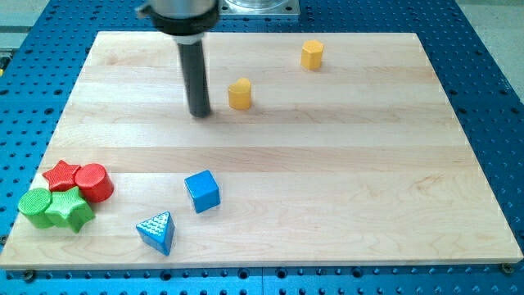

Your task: Push the yellow heart to the bottom right of the yellow hexagon

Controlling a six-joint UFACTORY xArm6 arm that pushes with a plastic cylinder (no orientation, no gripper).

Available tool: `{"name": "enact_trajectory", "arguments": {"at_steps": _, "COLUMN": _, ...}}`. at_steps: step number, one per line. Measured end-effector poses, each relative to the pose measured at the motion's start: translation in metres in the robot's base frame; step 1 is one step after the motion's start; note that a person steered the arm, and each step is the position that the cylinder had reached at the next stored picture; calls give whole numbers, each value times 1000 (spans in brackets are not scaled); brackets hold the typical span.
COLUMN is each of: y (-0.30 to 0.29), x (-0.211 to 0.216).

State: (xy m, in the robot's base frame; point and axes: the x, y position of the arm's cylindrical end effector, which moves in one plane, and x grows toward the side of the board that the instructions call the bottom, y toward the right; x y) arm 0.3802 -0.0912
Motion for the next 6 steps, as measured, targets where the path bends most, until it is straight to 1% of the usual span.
{"name": "enact_trajectory", "arguments": {"at_steps": 1, "y": 141, "x": -17}}
{"name": "enact_trajectory", "arguments": {"at_steps": 2, "y": 181, "x": -29}}
{"name": "enact_trajectory", "arguments": {"at_steps": 3, "y": 116, "x": -40}}
{"name": "enact_trajectory", "arguments": {"at_steps": 4, "y": 181, "x": -58}}
{"name": "enact_trajectory", "arguments": {"at_steps": 5, "y": 199, "x": -43}}
{"name": "enact_trajectory", "arguments": {"at_steps": 6, "y": 167, "x": 51}}
